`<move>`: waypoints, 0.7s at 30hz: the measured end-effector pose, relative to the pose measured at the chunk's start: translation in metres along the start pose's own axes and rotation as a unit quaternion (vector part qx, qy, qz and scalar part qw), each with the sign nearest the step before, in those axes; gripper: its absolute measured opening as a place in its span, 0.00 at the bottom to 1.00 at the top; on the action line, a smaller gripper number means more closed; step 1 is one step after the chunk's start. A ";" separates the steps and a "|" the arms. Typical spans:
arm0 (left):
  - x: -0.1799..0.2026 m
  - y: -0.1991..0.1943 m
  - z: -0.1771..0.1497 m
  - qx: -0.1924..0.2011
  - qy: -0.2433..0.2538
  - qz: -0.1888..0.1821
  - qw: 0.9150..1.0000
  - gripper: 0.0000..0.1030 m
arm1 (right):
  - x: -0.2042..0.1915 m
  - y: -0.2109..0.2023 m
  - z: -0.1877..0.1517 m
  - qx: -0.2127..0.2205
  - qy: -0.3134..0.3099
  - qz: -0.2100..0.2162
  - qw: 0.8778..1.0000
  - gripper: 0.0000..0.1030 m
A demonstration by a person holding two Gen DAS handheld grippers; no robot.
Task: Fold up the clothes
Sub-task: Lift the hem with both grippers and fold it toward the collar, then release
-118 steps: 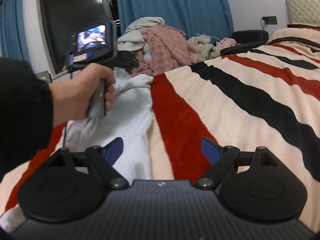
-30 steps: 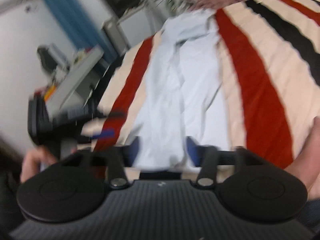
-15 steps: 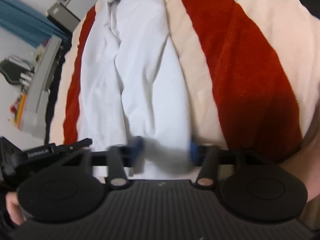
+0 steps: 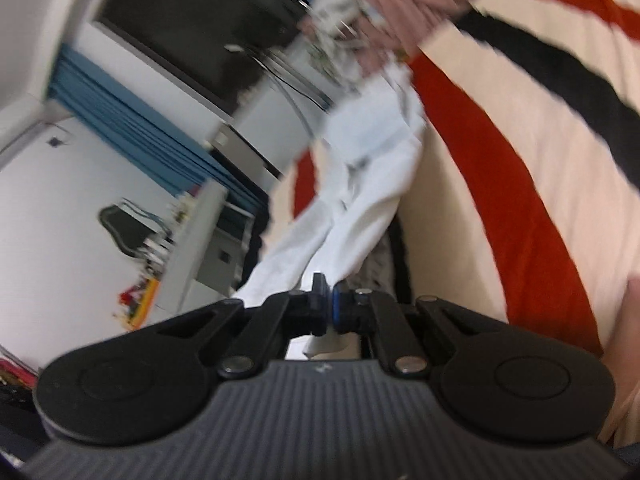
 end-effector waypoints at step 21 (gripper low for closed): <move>-0.029 0.066 0.037 -0.015 -0.003 0.080 0.997 0.01 | 0.035 0.058 0.021 -0.020 0.072 -0.054 0.996 0.06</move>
Point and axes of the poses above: each gripper's, at about its wrist camera, not at the fingertips, and y roughly the way its jaws point, x to its right, z to its top, the point moved 7 cm from there along y, roughly the way its jaws point, and after that the axes turned 11 degrees about -z, right-handed, at the moved point
